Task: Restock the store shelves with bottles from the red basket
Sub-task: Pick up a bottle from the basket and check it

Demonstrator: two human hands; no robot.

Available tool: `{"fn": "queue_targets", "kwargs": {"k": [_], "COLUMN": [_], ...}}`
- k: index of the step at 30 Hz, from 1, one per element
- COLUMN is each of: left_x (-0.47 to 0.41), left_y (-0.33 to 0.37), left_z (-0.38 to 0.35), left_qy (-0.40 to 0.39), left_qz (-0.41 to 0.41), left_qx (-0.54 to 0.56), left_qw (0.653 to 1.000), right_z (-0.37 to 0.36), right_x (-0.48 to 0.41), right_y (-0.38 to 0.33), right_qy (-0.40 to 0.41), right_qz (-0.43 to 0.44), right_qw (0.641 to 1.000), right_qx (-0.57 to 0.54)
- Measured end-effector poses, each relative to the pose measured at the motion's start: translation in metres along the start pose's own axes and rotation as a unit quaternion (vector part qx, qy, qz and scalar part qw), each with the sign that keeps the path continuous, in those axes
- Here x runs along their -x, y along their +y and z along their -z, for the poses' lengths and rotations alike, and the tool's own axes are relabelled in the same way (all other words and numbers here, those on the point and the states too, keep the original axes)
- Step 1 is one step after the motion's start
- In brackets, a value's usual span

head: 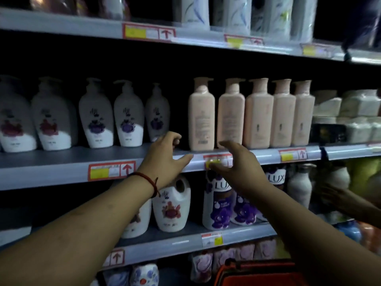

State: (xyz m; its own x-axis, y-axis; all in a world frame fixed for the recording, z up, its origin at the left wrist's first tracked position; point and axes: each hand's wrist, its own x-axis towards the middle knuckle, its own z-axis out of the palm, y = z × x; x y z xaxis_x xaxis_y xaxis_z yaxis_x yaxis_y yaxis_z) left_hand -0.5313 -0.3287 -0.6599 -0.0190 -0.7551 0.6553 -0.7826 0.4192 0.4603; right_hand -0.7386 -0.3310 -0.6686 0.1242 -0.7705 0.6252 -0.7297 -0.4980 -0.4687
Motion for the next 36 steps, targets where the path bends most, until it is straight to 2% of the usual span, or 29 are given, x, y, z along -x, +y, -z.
{"fn": "queue_targets", "kwargs": {"k": [5, 7, 8, 11, 15, 17, 21, 24, 29, 31, 33, 36], "left_x": [-0.061, -0.07, -0.071, -0.071, -0.085, -0.087, -0.084, -0.089, -0.086, -0.084, -0.085, -0.087], "left_y": [0.008, 0.002, 0.001, 0.001, 0.001, -0.001, -0.003, -0.009, -0.018, -0.02, -0.024, -0.027], "left_z": [-0.036, -0.051, -0.058, -0.071, -0.068, -0.069, -0.071, -0.07, -0.062, -0.061, -0.06, -0.06], "left_qy": [0.019, 0.046, 0.052, 0.031, 0.001, 0.001, 0.06, 0.051, 0.042, 0.04, 0.033, 0.02], "left_qz": [0.053, 0.077, 0.088, 0.105, 0.18, 0.198, 0.212, 0.221, 0.197, 0.187, 0.181, 0.188], "left_qx": [0.11, 0.148, 0.138, 0.013, 0.03, 0.022, 0.015, 0.053, 0.125, 0.128, 0.133, 0.147], "left_qw": [0.992, 0.985, 0.985, 0.994, 0.983, 0.98, 0.975, 0.972, 0.972, 0.973, 0.974, 0.971], "right_z": [0.006, 0.003, 0.0, -0.012, -0.025, -0.028, -0.033, -0.034, -0.037, -0.034, -0.028, -0.021], "right_x": [-0.038, -0.054, -0.061, -0.073, -0.083, -0.089, -0.101, -0.108, -0.121, -0.124, -0.125, -0.126], "right_y": [0.025, 0.033, 0.037, 0.045, 0.04, 0.036, 0.032, 0.03, 0.025, 0.029, 0.033, 0.038], "right_qy": [0.093, 0.103, 0.106, 0.136, 0.154, 0.142, 0.089, 0.063, 0.013, -0.033, -0.077, -0.107], "right_qz": [-0.056, -0.067, -0.069, -0.087, -0.098, -0.114, -0.117, -0.134, -0.159, -0.16, -0.167, -0.179], "right_qw": [0.991, 0.989, 0.99, 0.985, 0.981, 0.982, 0.986, 0.984, 0.987, 0.978, 0.946, 0.919], "right_qx": [-0.074, -0.077, -0.067, -0.056, -0.065, -0.059, -0.075, -0.099, -0.026, -0.129, -0.267, -0.333]}}
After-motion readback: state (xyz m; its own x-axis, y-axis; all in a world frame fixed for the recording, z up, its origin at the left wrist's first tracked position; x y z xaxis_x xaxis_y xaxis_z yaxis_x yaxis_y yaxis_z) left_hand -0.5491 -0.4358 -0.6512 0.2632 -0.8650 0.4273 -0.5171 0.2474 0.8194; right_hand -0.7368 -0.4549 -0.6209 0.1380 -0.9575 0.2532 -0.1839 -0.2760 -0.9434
